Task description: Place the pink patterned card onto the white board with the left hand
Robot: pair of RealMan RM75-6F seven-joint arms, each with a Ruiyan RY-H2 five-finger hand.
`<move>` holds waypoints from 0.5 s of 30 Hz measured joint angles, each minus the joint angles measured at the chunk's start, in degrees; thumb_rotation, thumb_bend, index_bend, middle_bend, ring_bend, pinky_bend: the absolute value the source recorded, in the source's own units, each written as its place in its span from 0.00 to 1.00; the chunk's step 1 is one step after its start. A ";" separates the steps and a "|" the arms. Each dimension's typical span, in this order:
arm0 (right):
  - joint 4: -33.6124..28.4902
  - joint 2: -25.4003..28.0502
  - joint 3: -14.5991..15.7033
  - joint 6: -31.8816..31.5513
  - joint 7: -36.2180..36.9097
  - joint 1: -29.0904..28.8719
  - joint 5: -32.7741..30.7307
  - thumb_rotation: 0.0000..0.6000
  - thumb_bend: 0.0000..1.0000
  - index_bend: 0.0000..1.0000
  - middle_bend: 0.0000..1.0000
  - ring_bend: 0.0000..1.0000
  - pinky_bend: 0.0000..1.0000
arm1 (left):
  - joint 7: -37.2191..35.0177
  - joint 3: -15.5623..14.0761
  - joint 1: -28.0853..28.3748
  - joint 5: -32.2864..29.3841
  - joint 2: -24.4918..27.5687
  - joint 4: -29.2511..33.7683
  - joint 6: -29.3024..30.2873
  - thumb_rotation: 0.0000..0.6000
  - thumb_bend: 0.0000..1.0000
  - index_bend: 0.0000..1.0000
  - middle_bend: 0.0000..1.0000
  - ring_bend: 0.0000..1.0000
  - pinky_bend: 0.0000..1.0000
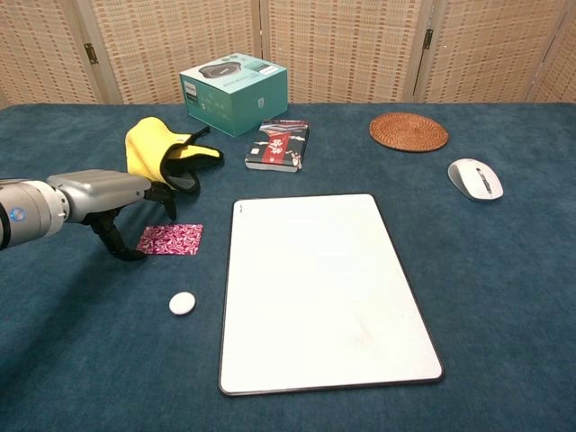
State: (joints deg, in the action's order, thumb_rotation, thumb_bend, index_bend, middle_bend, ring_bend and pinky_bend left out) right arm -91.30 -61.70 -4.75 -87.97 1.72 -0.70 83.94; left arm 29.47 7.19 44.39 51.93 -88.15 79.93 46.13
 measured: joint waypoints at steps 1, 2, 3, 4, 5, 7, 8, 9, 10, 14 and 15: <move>0.02 -0.01 -0.01 0.01 0.01 0.01 -0.02 1.00 0.37 0.02 0.08 0.14 0.11 | -0.01 -0.05 0.13 -0.23 -0.10 -0.12 0.00 1.00 0.35 0.29 0.10 0.06 0.00; 0.03 -0.03 -0.01 0.01 0.01 0.01 -0.03 1.00 0.37 0.02 0.08 0.14 0.11 | -0.06 -0.09 0.26 -0.44 -0.21 -0.23 0.00 1.00 0.35 0.29 0.10 0.06 0.00; 0.04 -0.05 -0.02 0.00 0.00 0.02 -0.03 1.00 0.37 0.02 0.08 0.14 0.11 | -0.14 -0.14 0.42 -0.65 -0.35 -0.39 0.02 1.00 0.35 0.29 0.10 0.06 0.00; 0.08 -0.08 -0.03 0.00 0.01 0.02 -0.04 1.00 0.37 0.02 0.08 0.14 0.11 | -0.16 -0.21 0.53 -0.77 -0.44 -0.50 0.05 1.00 0.35 0.29 0.09 0.06 0.00; 0.10 -0.10 -0.05 -0.01 0.03 0.03 -0.05 1.00 0.37 0.02 0.08 0.14 0.11 | -0.18 -0.27 0.62 -0.86 -0.52 -0.57 0.09 1.00 0.35 0.29 0.10 0.06 0.00; 0.18 -0.11 -0.06 -0.03 0.12 0.07 -0.10 1.00 0.37 0.02 0.08 0.14 0.11 | -0.26 -0.45 0.75 -0.90 -0.74 -0.72 0.32 1.00 0.35 0.30 0.10 0.06 0.00; 0.21 -0.12 -0.07 -0.01 0.14 0.08 -0.13 1.00 0.37 0.02 0.08 0.14 0.11 | -0.31 -0.53 0.79 -0.89 -0.83 -0.79 0.40 1.00 0.35 0.31 0.10 0.06 0.00; 0.23 -0.12 -0.09 0.04 0.17 0.08 -0.20 1.00 0.37 0.02 0.08 0.14 0.11 | -0.42 -0.60 0.83 -0.86 -0.96 -0.87 0.53 1.00 0.35 0.31 0.10 0.07 0.00; 0.24 -0.12 -0.10 0.08 0.20 0.08 -0.25 1.00 0.37 0.02 0.08 0.14 0.11 | -0.50 -0.67 0.85 -0.82 -1.07 -0.94 0.63 1.00 0.35 0.31 0.10 0.07 0.00; 0.34 -0.17 -0.13 0.16 0.29 0.07 -0.30 1.00 0.37 0.02 0.08 0.14 0.11 | -0.83 -1.10 0.97 -0.78 -1.42 -1.19 0.75 1.00 0.35 0.32 0.10 0.07 0.00; 0.36 -0.18 -0.14 0.17 0.32 0.08 -0.32 1.00 0.37 0.02 0.08 0.14 0.11 | -0.92 -1.16 0.97 -0.76 -1.48 -1.20 0.84 1.00 0.35 0.33 0.10 0.07 0.00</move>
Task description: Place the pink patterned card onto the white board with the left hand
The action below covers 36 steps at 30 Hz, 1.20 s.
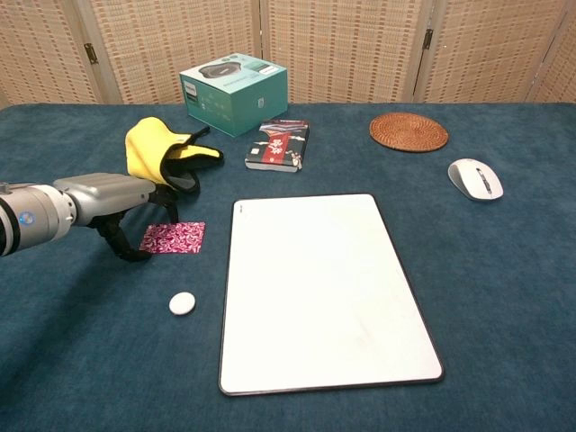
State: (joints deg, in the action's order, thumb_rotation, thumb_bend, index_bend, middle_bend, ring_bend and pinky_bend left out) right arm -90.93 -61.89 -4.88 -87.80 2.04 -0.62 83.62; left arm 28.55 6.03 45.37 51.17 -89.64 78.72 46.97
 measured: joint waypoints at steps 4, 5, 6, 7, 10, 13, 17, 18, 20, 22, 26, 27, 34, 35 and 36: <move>0.05 -0.05 0.01 0.18 0.02 0.00 -0.14 1.00 0.37 0.02 0.08 0.14 0.11 | -0.42 -0.27 -0.11 0.78 -0.17 0.03 0.55 1.00 0.35 0.35 0.10 0.08 0.00; 0.06 -0.06 0.01 0.22 0.02 -0.01 -0.17 1.00 0.37 0.02 0.08 0.14 0.11 | -0.55 -0.37 -0.15 1.05 -0.19 0.04 0.69 1.00 0.35 0.35 0.10 0.08 0.00; 0.06 -0.08 -0.01 0.23 0.02 -0.02 -0.16 1.00 0.37 0.02 0.08 0.14 0.11 | -0.75 -0.50 -0.20 1.36 -0.20 0.07 0.84 1.00 0.35 0.35 0.10 0.08 0.00; 0.04 -0.08 -0.02 0.21 0.00 -0.02 -0.13 1.00 0.37 0.02 0.08 0.14 0.11 | -0.93 -0.56 -0.22 1.49 -0.19 0.12 0.89 1.00 0.35 0.36 0.10 0.08 0.00; -0.09 -0.03 -0.06 0.16 -0.08 -0.03 -0.10 1.00 0.37 0.02 0.08 0.14 0.11 | -1.33 -0.63 -0.29 1.97 0.08 0.53 1.15 1.00 0.35 0.36 0.10 0.09 0.00; -0.23 0.02 -0.07 0.07 -0.20 0.02 -0.09 1.00 0.37 0.02 0.08 0.14 0.11 | -1.76 -0.75 -0.46 2.89 0.68 1.31 1.63 1.00 0.35 0.36 0.11 0.09 0.00; -0.27 -0.11 -0.08 -0.01 -0.25 0.05 -0.06 1.00 0.37 0.02 0.08 0.14 0.11 | -2.42 -0.88 -0.72 4.42 2.23 2.96 2.28 1.00 0.35 0.36 0.11 0.09 0.00; -0.28 -0.17 -0.08 -0.04 -0.25 0.05 -0.02 1.00 0.37 0.02 0.08 0.14 0.11 | -2.72 -0.84 -0.79 4.84 2.74 3.65 2.49 1.00 0.35 0.36 0.11 0.09 0.00; -0.31 -0.23 -0.08 -0.13 -0.28 0.06 0.08 1.00 0.37 0.02 0.08 0.14 0.11 | -3.34 -0.71 -0.88 5.56 3.54 4.90 2.76 1.00 0.35 0.36 0.11 0.09 0.00; -0.36 -0.25 -0.05 -0.27 -0.31 0.13 0.19 1.00 0.37 0.02 0.08 0.14 0.11 | -3.84 -0.52 -0.88 6.83 4.50 6.54 3.17 1.00 0.35 0.36 0.11 0.09 0.00; -0.47 -0.11 0.07 -0.63 -0.28 0.40 0.34 1.00 0.37 0.02 0.08 0.14 0.11 | -4.27 -0.03 -0.50 9.24 5.56 9.68 3.85 1.00 0.35 0.37 0.11 0.09 0.00; -0.50 -0.04 0.10 -0.76 -0.24 0.51 0.36 1.00 0.37 0.02 0.08 0.14 0.11 | -4.33 0.15 -0.25 9.75 5.69 10.62 3.94 1.00 0.35 0.37 0.11 0.09 0.00; -0.46 0.35 0.26 -1.51 0.31 1.27 0.26 1.00 0.37 0.02 0.08 0.14 0.11 | -1.58 1.07 2.64 10.68 3.89 12.80 3.43 1.00 0.35 0.36 0.11 0.09 0.00; -0.42 0.37 0.27 -1.55 0.42 1.34 0.22 1.00 0.37 0.02 0.08 0.14 0.11 | -0.92 1.19 3.12 10.41 3.30 12.68 3.25 1.00 0.35 0.36 0.11 0.09 0.00; -0.38 0.41 0.29 -1.61 0.57 1.45 0.16 1.00 0.37 0.02 0.08 0.14 0.11 | -0.12 1.36 3.76 9.77 2.50 12.49 2.93 1.00 0.35 0.36 0.11 0.09 0.00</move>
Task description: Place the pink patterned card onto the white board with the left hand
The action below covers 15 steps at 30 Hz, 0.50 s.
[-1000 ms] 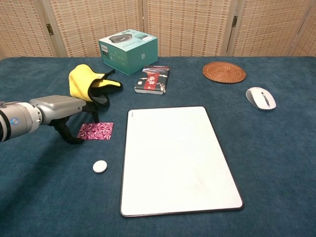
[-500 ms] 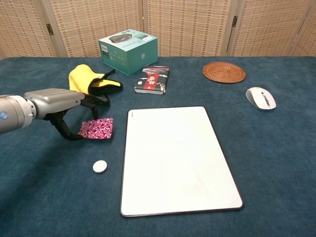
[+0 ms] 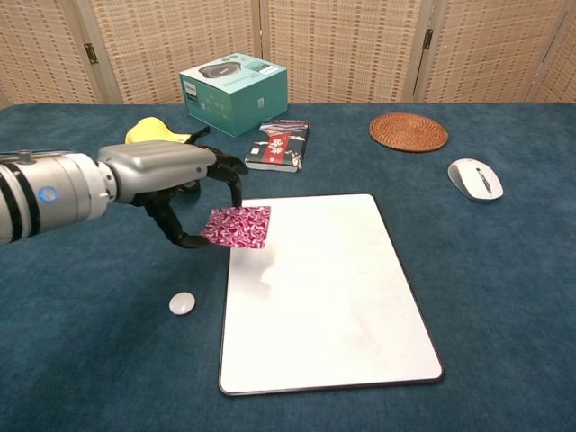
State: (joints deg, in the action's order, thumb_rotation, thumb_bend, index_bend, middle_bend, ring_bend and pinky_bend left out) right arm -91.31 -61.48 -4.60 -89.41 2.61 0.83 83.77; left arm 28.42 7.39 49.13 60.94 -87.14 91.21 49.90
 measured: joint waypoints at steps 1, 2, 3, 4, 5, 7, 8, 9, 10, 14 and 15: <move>0.03 0.05 0.01 -0.05 0.09 0.08 -0.05 1.00 0.37 0.02 0.08 0.14 0.11 | 0.57 0.15 0.50 -0.65 -0.59 -0.18 -0.27 1.00 0.35 0.36 0.11 0.09 0.00; 0.04 0.11 0.01 -0.11 0.14 0.16 -0.09 1.00 0.37 0.02 0.08 0.14 0.11 | 1.22 0.30 1.05 -1.41 -1.22 -0.40 -0.55 1.00 0.35 0.36 0.11 0.09 0.00; 0.04 0.19 0.01 -0.24 0.20 0.29 -0.13 1.00 0.37 0.02 0.08 0.14 0.11 | 2.17 0.51 1.82 -2.53 -2.10 -0.78 -0.90 1.00 0.35 0.36 0.11 0.09 0.00; 0.02 0.25 0.01 -0.35 0.25 0.38 -0.15 1.00 0.37 0.02 0.08 0.14 0.11 | 2.91 0.66 2.42 -3.44 -2.78 -1.11 -1.13 1.00 0.35 0.36 0.11 0.09 0.00; 0.00 0.31 0.01 -0.44 0.29 0.47 -0.18 1.00 0.37 0.02 0.08 0.14 0.11 | 3.62 0.80 3.00 -4.36 -3.47 -1.46 -1.36 1.00 0.35 0.35 0.11 0.09 0.00; -0.04 0.37 0.03 -0.55 0.36 0.63 -0.22 1.00 0.37 0.02 0.08 0.14 0.11 | 5.25 1.04 4.22 -6.38 -4.83 -2.29 -1.77 1.00 0.35 0.32 0.11 0.09 0.00; -0.04 0.39 0.05 -0.57 0.39 0.68 -0.23 1.00 0.37 0.02 0.08 0.14 0.11 | 5.89 1.09 4.69 -7.18 -5.29 -2.60 -1.93 1.00 0.35 0.29 0.11 0.08 0.00; -0.04 0.39 0.06 -0.57 0.47 0.73 -0.26 1.00 0.37 0.02 0.08 0.14 0.11 | 6.70 1.10 5.27 -8.19 -5.78 -2.97 -2.05 1.00 0.35 0.25 0.11 0.08 0.00; -0.04 0.39 0.06 -0.57 0.53 0.77 -0.28 1.00 0.37 0.02 0.08 0.14 0.11 | 7.31 1.08 5.67 -8.84 -6.09 -3.20 -2.07 1.00 0.35 0.22 0.11 0.08 0.00; -0.13 0.35 0.00 -0.60 0.42 0.77 -0.19 1.00 0.37 0.02 0.08 0.14 0.11 | 9.03 0.90 6.66 -11.04 -6.53 -3.20 -1.34 1.00 0.35 0.15 0.11 0.07 0.00; -0.16 0.35 -0.02 -0.61 0.38 0.75 -0.13 1.00 0.37 0.02 0.08 0.14 0.11 | 9.14 0.79 6.74 -11.22 -6.36 -2.86 -0.96 1.00 0.35 0.14 0.11 0.07 0.00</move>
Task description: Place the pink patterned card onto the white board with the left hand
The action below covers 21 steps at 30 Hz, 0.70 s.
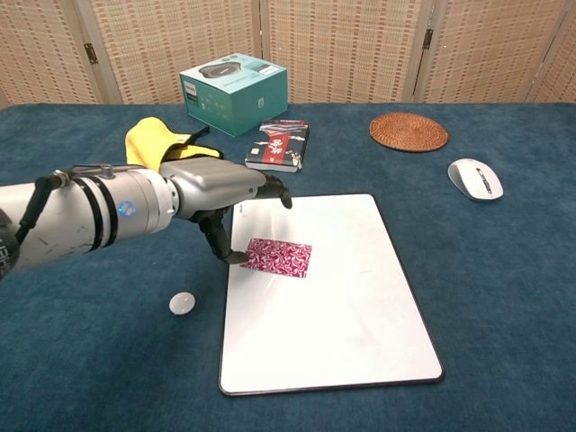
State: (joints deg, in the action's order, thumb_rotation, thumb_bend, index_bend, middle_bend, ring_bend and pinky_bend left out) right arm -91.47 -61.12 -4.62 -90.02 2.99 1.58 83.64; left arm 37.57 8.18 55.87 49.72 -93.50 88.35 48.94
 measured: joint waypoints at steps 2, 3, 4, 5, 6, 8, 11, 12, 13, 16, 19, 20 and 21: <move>-0.09 0.02 -0.04 -0.04 -0.05 -0.01 0.06 1.00 0.37 0.02 0.08 0.14 0.11 | -0.04 -0.31 -0.12 0.13 0.60 0.66 0.58 1.00 0.35 0.16 0.11 0.07 0.00; -0.12 0.03 -0.08 -0.04 0.02 -0.02 0.07 1.00 0.37 0.02 0.08 0.14 0.11 | -0.22 -0.56 -0.34 0.51 1.08 1.17 0.99 1.00 0.35 0.19 0.11 0.07 0.00; -0.13 0.02 -0.11 0.00 0.08 -0.04 0.07 1.00 0.37 0.02 0.08 0.14 0.11 | -0.43 -0.76 -0.58 0.96 1.44 1.53 1.33 1.00 0.35 0.21 0.11 0.07 0.00; -0.13 0.02 -0.12 0.06 0.09 -0.07 0.08 1.00 0.37 0.02 0.08 0.14 0.11 | -0.69 -0.99 -0.86 1.55 1.83 1.89 1.73 1.00 0.35 0.24 0.11 0.07 0.00; -0.11 0.01 -0.12 0.14 0.08 -0.12 0.10 1.00 0.37 0.02 0.08 0.14 0.11 | -1.11 -1.34 -1.32 2.53 2.40 2.40 2.32 1.00 0.35 0.26 0.11 0.07 0.00; -0.08 -0.01 -0.14 0.38 0.06 -0.28 0.17 1.00 0.37 0.02 0.08 0.14 0.11 | -1.96 -2.00 -2.21 4.49 3.42 3.20 3.38 1.00 0.35 0.29 0.11 0.08 0.00; -0.03 -0.08 -0.24 0.73 -0.01 -0.64 0.35 1.00 0.37 0.02 0.08 0.14 0.11 | -3.83 -3.50 -4.08 8.61 5.62 4.53 5.31 1.00 0.35 0.32 0.11 0.08 0.00; 0.01 -0.17 -0.28 0.85 0.00 -0.77 0.41 1.00 0.37 0.02 0.08 0.14 0.11 | -4.76 -4.26 -4.96 10.46 6.70 5.04 6.08 1.00 0.35 0.32 0.11 0.08 0.00; 0.04 -0.24 -0.31 0.94 0.00 -0.85 0.44 1.00 0.37 0.02 0.08 0.14 0.11 | -5.50 -4.87 -5.64 11.85 7.52 5.39 6.65 1.00 0.35 0.33 0.11 0.08 0.00; 0.14 -0.51 -0.36 1.34 -0.02 -1.16 0.49 1.00 0.37 0.02 0.08 0.14 0.11 | -7.92 -7.16 -7.86 16.59 10.01 6.22 8.38 1.00 0.35 0.34 0.11 0.09 0.00; 0.15 -0.72 -0.40 1.79 -0.27 -1.59 0.68 1.00 0.37 0.02 0.08 0.14 0.11 | -10.29 -9.62 -9.96 21.38 11.87 6.58 9.89 1.00 0.35 0.35 0.12 0.09 0.00; 0.09 -0.75 -0.42 1.86 -0.38 -1.72 0.79 1.00 0.37 0.02 0.08 0.14 0.11 | -11.02 -10.35 -10.56 22.78 12.30 6.63 10.30 1.00 0.35 0.35 0.12 0.09 0.00; -0.02 -0.78 -0.45 1.94 -0.54 -1.87 0.92 1.00 0.37 0.03 0.08 0.14 0.11 | -12.01 -11.27 -11.34 24.57 12.77 6.66 10.82 1.00 0.35 0.36 0.12 0.09 0.00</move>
State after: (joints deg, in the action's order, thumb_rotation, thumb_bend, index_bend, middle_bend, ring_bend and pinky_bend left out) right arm -91.49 -61.90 -5.07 -88.08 2.45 -0.29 84.56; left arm 25.56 -3.08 44.53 74.29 -80.73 95.01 59.76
